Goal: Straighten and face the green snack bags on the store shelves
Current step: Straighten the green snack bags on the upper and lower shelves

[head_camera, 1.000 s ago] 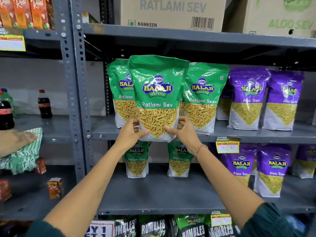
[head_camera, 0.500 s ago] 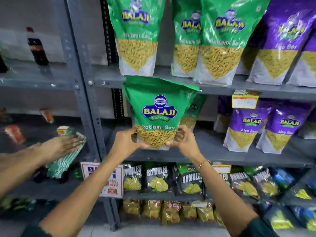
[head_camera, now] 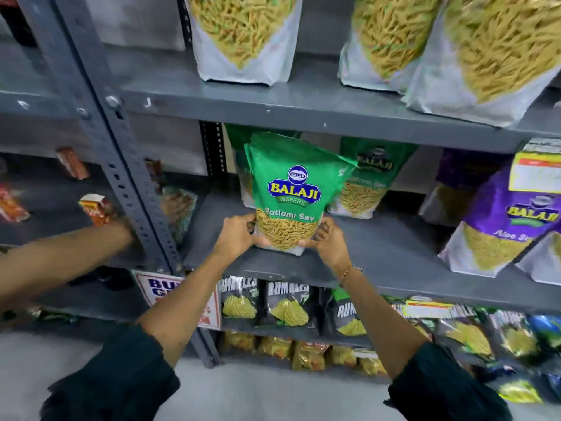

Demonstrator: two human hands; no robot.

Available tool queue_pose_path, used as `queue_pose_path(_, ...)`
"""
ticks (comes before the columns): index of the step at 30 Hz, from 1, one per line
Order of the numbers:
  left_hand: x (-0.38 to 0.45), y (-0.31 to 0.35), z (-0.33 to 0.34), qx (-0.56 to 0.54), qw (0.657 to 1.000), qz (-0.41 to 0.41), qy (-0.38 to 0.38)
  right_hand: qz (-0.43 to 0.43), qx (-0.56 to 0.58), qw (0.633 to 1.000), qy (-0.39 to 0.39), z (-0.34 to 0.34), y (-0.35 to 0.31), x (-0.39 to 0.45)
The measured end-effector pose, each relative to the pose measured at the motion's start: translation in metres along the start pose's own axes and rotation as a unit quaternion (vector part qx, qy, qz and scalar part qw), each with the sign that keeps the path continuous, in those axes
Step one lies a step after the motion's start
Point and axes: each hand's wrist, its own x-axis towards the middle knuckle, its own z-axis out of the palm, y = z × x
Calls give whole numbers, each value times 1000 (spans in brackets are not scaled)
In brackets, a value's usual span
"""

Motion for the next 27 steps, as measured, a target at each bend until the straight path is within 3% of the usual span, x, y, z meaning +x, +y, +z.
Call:
queue_pose_path(8, 36, -18, 13, 14, 1000, -12, -4, 40, 11, 999, 6, 6, 14, 37)
queue_pose_path(16, 33, -25, 8, 42, 997, -22, -55, 22, -9, 1000, 0, 11, 17, 38)
queue_pose_path(19, 20, -22, 5, 92, 995, -20, -38, 11, -78, 997, -1, 12, 11, 27)
queue_pose_path(22, 2, -12, -4, 161, 987, -24, 1, 9, -200, 978, 55, 14, 4, 8)
queue_pose_path(27, -39, 37, -17, 111, 991, 67, -18, -66, -237, 964, 96, 17, -27, -37)
